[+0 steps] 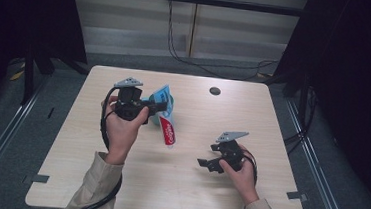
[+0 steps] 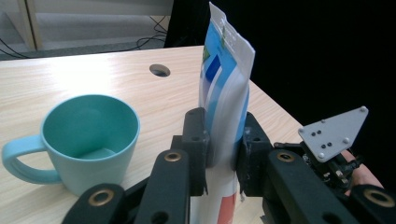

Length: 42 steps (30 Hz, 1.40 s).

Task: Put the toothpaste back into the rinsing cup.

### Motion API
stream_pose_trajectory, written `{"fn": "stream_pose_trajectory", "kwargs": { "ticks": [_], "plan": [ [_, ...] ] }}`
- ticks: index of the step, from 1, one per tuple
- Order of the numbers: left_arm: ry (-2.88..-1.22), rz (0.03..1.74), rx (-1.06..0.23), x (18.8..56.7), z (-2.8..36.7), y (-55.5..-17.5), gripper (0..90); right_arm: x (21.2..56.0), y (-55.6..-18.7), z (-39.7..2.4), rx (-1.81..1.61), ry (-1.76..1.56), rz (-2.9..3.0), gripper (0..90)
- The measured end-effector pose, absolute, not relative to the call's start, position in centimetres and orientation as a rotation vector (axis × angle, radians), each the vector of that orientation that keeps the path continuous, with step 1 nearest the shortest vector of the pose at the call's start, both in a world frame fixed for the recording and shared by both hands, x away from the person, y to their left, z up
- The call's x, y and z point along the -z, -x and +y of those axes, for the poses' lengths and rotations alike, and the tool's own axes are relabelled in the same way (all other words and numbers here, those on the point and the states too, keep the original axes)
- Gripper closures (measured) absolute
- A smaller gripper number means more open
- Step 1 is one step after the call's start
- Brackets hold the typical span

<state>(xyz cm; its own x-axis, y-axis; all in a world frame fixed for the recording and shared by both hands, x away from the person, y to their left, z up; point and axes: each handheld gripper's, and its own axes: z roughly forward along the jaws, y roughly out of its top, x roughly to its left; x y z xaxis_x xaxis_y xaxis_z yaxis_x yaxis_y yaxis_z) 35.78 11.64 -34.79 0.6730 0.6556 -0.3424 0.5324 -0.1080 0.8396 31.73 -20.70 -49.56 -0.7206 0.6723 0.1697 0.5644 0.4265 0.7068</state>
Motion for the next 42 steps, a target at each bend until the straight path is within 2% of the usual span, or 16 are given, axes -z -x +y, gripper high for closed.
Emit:
{"fn": "stream_pose_trajectory", "kwargs": {
  "ticks": [16,42],
  "plan": [
    [-1.752,0.987,-0.190,33.5,12.5,-37.1,76.4,50.8,-30.3,-20.8,-1.026,-0.981,2.527,13.1],
    [-1.704,1.025,-0.229,30.8,13.5,-39.0,76.8,51.2,-30.0,-20.9,-1.079,-0.971,2.487,11.9]
  ]
}}
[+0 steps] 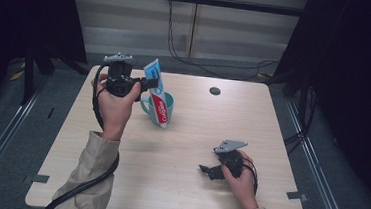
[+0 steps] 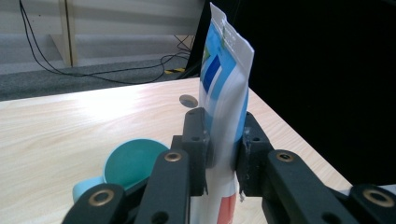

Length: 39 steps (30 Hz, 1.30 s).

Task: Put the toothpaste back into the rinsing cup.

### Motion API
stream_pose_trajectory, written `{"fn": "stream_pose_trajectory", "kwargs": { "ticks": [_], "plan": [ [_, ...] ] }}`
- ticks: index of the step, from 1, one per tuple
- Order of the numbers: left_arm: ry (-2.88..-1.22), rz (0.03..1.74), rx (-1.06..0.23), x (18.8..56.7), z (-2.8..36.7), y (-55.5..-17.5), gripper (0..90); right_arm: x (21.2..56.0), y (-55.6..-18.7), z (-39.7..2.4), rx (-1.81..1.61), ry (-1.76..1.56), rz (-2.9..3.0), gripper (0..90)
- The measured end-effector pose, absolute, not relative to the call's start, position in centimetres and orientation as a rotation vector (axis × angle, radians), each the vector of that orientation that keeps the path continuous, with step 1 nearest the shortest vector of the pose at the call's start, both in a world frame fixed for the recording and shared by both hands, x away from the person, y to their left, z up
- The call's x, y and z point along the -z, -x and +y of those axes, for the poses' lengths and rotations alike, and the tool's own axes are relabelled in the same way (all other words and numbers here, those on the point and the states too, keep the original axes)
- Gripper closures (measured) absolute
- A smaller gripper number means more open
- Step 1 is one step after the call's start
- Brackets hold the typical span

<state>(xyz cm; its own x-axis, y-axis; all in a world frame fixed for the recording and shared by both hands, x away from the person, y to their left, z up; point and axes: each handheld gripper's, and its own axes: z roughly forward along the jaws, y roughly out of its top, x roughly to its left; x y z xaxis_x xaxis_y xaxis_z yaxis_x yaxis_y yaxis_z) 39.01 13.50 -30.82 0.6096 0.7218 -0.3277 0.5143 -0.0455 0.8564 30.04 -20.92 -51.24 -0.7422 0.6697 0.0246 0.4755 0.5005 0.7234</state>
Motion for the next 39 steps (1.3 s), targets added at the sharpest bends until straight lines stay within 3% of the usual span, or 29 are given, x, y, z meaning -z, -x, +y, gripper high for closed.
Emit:
{"fn": "stream_pose_trajectory", "kwargs": {
  "ticks": [39],
  "plan": [
    [-1.661,1.087,-0.273,30.2,13.9,-42.4,76.6,51.2,-30.0,-20.9,-1.077,-0.971,2.486,11.8]
  ]
}}
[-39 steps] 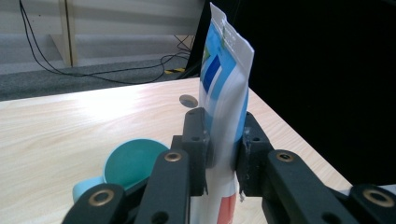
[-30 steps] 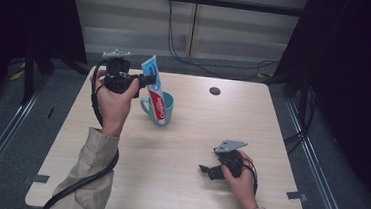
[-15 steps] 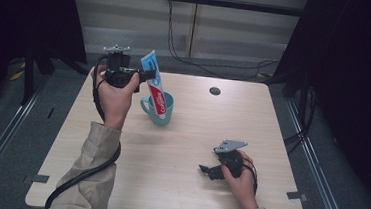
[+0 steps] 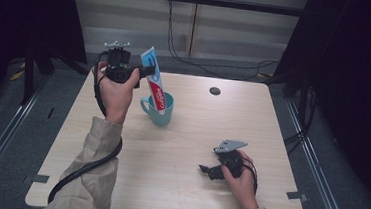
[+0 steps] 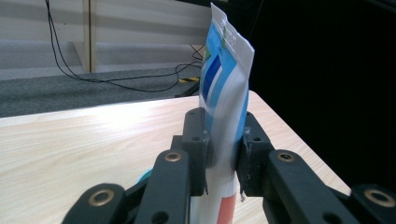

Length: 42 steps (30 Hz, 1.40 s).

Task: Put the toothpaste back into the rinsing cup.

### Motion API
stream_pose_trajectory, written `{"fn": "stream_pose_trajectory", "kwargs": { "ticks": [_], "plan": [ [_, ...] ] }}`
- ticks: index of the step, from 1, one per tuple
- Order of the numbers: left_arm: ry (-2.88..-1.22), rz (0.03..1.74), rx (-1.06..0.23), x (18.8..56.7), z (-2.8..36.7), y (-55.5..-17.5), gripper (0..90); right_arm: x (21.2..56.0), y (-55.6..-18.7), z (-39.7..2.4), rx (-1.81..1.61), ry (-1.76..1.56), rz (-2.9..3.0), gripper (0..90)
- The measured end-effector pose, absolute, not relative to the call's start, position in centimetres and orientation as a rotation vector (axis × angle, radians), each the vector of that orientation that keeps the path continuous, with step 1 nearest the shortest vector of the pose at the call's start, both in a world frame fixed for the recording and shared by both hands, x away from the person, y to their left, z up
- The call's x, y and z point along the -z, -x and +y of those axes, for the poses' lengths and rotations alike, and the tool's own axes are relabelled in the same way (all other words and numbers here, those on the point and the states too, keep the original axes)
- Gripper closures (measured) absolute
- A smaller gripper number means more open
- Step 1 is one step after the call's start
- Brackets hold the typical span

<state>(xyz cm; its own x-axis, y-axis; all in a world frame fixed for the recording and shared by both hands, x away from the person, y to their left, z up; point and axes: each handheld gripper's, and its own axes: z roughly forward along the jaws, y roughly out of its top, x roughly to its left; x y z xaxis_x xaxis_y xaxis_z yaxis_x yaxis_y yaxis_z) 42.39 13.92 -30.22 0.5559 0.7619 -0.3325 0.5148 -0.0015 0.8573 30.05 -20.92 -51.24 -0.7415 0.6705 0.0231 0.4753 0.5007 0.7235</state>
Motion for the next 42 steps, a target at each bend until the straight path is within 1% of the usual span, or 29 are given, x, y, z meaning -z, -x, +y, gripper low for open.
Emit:
{"fn": "stream_pose_trajectory", "kwargs": {
  "ticks": [8,14,32,42],
  "plan": [
    [-1.645,1.109,-0.271,30.5,14.0,-43.1,76.6,51.2,-30.1,-20.9,-1.077,-0.972,2.485,11.9],
    [-1.647,1.101,-0.302,30.3,14.0,-43.5,76.6,51.2,-30.1,-20.9,-1.077,-0.970,2.483,11.9],
    [-1.639,1.112,-0.329,30.7,13.2,-45.0,76.5,51.2,-30.1,-20.9,-1.077,-0.971,2.481,11.9],
    [-1.634,1.150,-0.365,32.3,13.3,-45.6,76.4,51.2,-30.1,-20.9,-1.077,-0.971,2.481,11.9]
  ]
}}
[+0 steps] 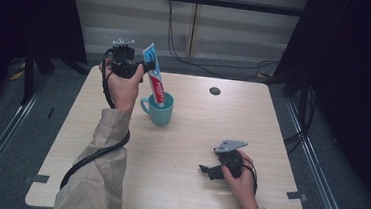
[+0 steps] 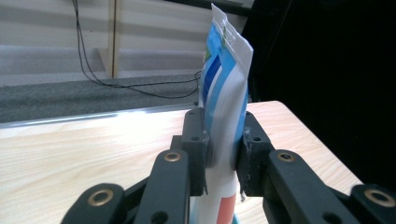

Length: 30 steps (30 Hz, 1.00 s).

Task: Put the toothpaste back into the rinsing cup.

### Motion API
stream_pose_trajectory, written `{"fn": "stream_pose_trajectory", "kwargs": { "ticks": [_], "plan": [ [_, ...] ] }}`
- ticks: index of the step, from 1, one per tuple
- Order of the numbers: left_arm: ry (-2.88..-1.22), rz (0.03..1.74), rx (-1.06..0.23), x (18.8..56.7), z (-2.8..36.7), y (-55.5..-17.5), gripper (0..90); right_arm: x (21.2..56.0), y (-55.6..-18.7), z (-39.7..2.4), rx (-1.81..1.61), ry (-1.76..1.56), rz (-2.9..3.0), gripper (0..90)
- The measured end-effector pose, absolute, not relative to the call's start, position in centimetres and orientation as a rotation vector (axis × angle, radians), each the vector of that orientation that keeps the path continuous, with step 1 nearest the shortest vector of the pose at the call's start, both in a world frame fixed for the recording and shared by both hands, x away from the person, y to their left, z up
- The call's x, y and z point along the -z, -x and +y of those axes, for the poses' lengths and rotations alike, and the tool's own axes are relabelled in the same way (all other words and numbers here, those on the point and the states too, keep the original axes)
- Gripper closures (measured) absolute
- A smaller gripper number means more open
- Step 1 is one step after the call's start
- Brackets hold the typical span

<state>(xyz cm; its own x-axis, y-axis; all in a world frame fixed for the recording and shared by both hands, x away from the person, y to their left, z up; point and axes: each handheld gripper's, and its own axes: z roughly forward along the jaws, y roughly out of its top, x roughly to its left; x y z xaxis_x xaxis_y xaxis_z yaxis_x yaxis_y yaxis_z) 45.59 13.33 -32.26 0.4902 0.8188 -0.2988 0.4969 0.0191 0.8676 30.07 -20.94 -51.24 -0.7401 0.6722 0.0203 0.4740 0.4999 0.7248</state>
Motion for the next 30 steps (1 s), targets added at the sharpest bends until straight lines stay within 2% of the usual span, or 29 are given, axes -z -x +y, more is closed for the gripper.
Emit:
{"fn": "stream_pose_trajectory", "kwargs": {
  "ticks": [17,30],
  "plan": [
    [-1.636,1.195,-0.374,35.7,12.5,-45.9,76.1,51.2,-30.1,-20.9,-1.078,-0.969,2.483,11.9],
    [-1.640,1.216,-0.366,36.9,12.1,-45.9,76.0,51.2,-30.1,-20.9,-1.078,-0.969,2.483,11.9]
  ]
}}
